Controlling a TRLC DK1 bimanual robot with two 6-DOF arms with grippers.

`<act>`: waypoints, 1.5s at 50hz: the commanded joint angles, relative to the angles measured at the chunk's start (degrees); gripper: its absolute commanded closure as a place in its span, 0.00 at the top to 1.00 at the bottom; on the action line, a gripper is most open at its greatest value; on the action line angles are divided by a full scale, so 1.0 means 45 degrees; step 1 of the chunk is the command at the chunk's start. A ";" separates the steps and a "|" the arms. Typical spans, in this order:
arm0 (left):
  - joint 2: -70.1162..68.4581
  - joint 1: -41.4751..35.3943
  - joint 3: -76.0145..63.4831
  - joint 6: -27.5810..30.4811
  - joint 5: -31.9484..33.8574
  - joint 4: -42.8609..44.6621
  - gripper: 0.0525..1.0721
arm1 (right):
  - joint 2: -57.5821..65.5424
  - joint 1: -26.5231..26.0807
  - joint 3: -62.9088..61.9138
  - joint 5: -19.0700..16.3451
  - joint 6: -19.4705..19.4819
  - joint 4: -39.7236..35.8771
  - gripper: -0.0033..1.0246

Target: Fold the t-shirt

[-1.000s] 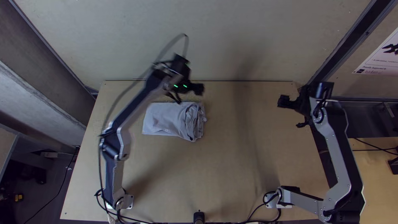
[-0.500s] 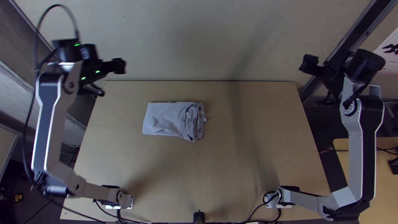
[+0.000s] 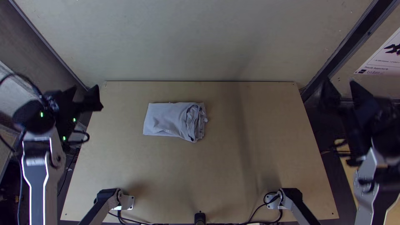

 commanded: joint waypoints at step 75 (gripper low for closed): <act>-1.0401 0.0436 -1.5274 0.1138 -0.0086 0.3507 0.95 | -1.0343 0.0112 -1.7724 0.0150 0.0510 0.6135 0.96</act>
